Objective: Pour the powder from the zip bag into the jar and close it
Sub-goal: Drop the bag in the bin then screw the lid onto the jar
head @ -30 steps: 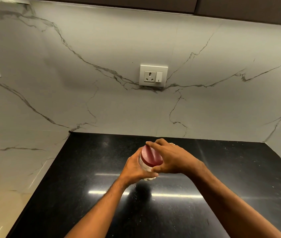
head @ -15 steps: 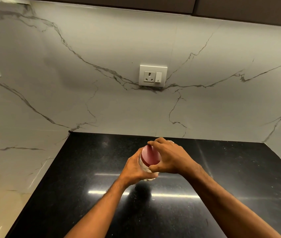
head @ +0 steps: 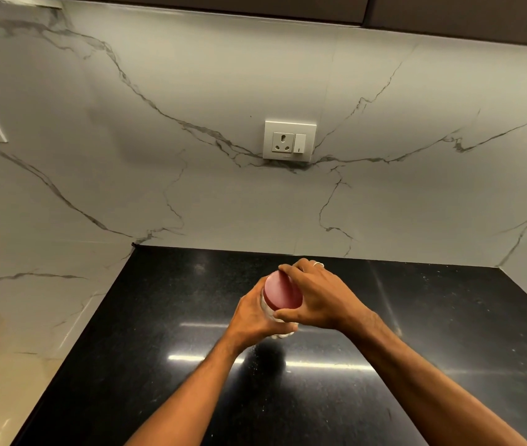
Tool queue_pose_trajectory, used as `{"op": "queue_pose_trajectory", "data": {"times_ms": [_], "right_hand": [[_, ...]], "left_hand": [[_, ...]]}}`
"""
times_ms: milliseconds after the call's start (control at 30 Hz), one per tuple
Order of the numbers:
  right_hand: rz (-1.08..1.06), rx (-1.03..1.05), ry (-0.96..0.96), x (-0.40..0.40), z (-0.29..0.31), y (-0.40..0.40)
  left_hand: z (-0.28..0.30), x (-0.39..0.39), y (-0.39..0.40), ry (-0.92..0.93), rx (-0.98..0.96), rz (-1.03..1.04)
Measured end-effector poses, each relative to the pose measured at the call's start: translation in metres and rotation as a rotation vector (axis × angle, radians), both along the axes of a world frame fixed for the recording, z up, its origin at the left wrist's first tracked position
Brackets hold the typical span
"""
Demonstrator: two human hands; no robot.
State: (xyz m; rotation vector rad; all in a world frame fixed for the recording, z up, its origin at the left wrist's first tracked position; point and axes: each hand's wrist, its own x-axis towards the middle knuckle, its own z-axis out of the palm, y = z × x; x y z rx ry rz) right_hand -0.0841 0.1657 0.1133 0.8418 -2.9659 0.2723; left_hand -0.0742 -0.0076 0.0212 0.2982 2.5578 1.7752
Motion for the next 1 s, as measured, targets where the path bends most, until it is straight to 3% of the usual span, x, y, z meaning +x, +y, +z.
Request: {"op": "queue_pose_trajectory", "data": {"times_ms": [300,433,633,1000], "right_hand": [[-0.007,-0.159,0.018,0.005,-0.022,0.001],[-0.097,-0.533,-0.051,0.010,-0.042,-0.003],[-0.208,-1.052,-0.458,0.026,-0.082,-0.005],[-0.316,-1.075,-0.441,0.028,-0.119,-0.010]], "left_hand": [[-0.006,0.003,0.004,-0.038,0.062,0.022],[-0.006,0.004,0.005,-0.092,0.165,0.025],[-0.007,0.007,0.009,-0.081,0.178,0.029],[-0.028,0.003,-0.002,-0.157,0.113,0.009]]}}
